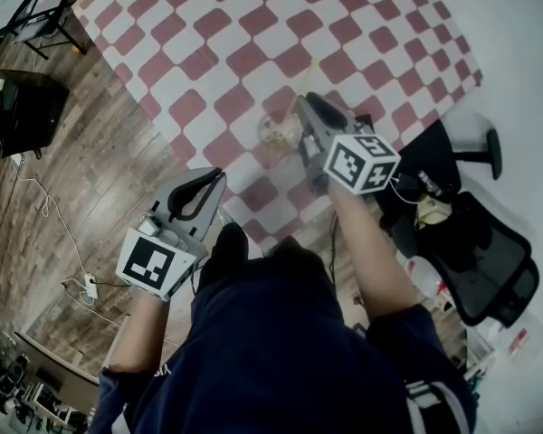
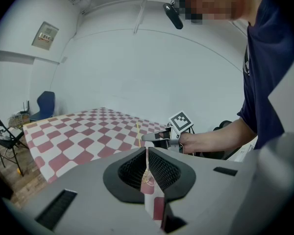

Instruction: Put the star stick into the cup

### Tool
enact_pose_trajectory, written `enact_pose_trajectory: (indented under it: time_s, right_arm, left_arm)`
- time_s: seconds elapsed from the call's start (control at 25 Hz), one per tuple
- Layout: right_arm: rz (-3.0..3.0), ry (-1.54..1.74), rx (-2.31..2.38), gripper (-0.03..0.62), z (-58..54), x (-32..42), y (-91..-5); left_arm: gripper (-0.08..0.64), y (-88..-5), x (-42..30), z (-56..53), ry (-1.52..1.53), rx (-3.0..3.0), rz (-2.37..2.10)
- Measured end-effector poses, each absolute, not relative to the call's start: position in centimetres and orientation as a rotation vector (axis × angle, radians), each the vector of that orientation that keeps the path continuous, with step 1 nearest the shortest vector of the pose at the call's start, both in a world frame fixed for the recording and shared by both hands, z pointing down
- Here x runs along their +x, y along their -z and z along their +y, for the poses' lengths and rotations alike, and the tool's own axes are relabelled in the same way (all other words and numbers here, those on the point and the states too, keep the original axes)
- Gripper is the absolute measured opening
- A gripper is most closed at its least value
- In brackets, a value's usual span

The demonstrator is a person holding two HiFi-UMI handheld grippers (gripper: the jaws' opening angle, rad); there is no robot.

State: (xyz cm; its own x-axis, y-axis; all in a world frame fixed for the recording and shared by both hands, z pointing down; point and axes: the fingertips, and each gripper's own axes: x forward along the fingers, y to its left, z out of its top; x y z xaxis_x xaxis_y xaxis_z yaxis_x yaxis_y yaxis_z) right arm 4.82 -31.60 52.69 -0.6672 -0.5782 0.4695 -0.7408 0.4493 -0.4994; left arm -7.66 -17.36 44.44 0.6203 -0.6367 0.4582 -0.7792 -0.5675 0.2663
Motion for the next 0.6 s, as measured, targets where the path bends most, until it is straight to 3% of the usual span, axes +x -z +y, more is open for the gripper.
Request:
enact_pose_trajectory:
  time_s: [0.6]
  right_arm:
    - [-2.599,-0.988,1.086,0.067,-26.3,6.1,-44.5]
  left_arm:
    - [0.041,-40.6,-6.2,-16.6,-0.408,2.530,-1.103]
